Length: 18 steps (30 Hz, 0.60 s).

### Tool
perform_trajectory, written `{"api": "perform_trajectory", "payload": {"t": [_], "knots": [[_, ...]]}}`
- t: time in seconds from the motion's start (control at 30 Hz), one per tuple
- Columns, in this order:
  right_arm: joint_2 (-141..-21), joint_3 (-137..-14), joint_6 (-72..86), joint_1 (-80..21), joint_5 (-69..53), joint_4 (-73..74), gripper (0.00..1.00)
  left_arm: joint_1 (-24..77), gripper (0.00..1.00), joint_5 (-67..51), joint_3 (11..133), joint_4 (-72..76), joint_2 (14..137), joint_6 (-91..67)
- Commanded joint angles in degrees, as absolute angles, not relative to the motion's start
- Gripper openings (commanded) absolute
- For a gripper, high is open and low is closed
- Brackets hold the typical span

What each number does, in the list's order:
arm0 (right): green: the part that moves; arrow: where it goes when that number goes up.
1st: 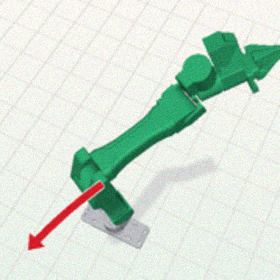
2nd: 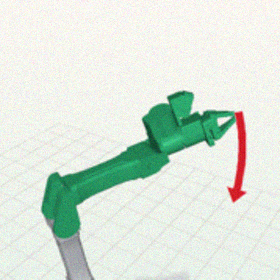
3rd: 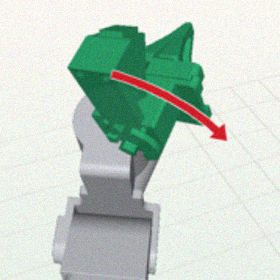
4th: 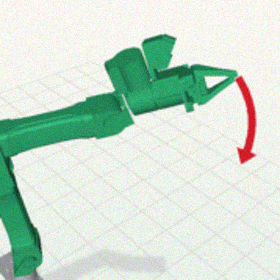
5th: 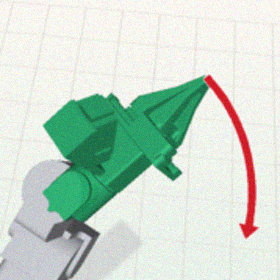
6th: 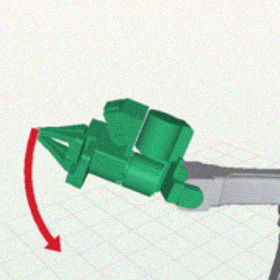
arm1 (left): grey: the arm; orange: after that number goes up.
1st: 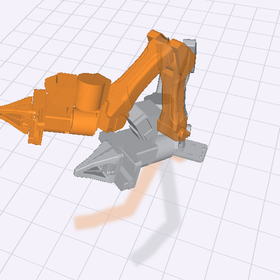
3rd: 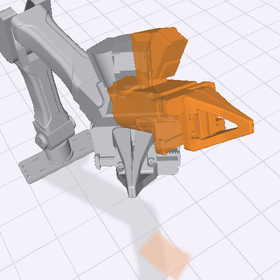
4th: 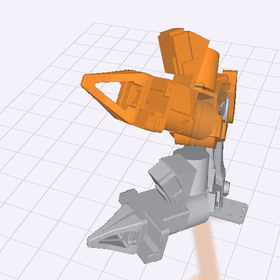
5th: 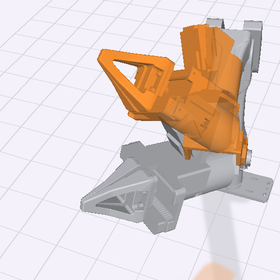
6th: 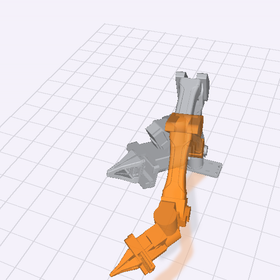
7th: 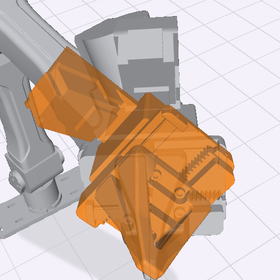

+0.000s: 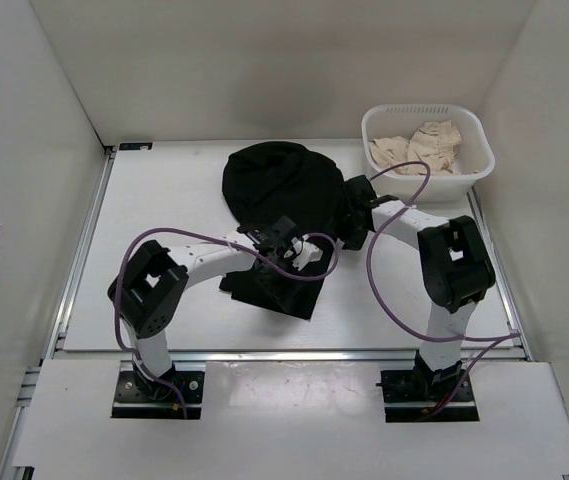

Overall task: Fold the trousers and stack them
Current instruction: Flatten the trousers out

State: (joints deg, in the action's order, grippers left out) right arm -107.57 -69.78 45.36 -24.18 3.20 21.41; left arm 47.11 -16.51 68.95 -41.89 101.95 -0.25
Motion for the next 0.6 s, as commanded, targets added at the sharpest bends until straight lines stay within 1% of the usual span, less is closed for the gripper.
{"api": "perform_trajectory", "payload": {"t": [0.0, 0.07, 0.13, 0.2, 0.23, 0.27, 0.3, 0.37, 0.4, 0.43, 0.5, 0.57], "knots": [[-109.0, -71.4, 48.6, -24.5, 0.2, 18.5, 0.63, 45.8, 0.69, -10.6, 67.5, -37.4, 101.9, 0.0], [-110.4, -72.0, 48.6, -25.0, 0.2, 19.4, 0.63, 45.8, 0.67, -10.6, 67.5, -37.4, 103.6, 0.0], [-112.1, -74.0, 48.6, -25.8, 1.7, 22.0, 0.63, 45.8, 0.56, -11.8, 68.1, -37.4, 104.4, 0.0], [-113.7, -75.4, 48.6, -26.3, 2.3, 24.3, 0.53, 45.8, 0.41, -11.8, 68.6, -37.4, 105.1, 0.0], [-113.7, -75.4, 49.3, -26.3, 2.3, 26.2, 0.46, 45.8, 0.25, -12.4, 68.6, -37.4, 105.8, 0.0], [-113.7, -75.4, 49.3, -26.3, 2.9, 26.2, 0.39, 45.8, 0.19, -13.0, 68.6, -37.4, 105.8, 0.0], [-113.7, -75.4, 49.9, -26.3, 2.9, 26.2, 0.27, 45.8, 0.15, -13.0, 68.6, -37.4, 105.8, 0.0], [-112.1, -73.0, 50.5, -25.7, 2.9, 26.2, 0.13, 45.8, 0.14, -13.0, 68.6, -37.4, 105.8, 0.0], [-111.4, -72.3, 50.5, -25.1, 2.9, 25.5, 0.02, 45.3, 0.14, -12.0, 68.6, -37.4, 104.8, 0.0], [-110.6, -72.3, 50.0, -25.1, 2.9, 25.5, 0.0, 44.6, 0.14, -10.0, 68.6, -37.4, 104.0, 0.0], [-107.8, -71.7, 47.5, -25.1, 3.5, 26.6, 0.0, 42.4, 0.14, -8.2, 68.6, -37.4, 100.6, 0.0], [-103.6, -71.0, 44.8, -25.7, 4.1, 28.5, 0.0, 36.7, 0.14, -7.6, 69.6, -40.7, 98.0, 0.0]]}}
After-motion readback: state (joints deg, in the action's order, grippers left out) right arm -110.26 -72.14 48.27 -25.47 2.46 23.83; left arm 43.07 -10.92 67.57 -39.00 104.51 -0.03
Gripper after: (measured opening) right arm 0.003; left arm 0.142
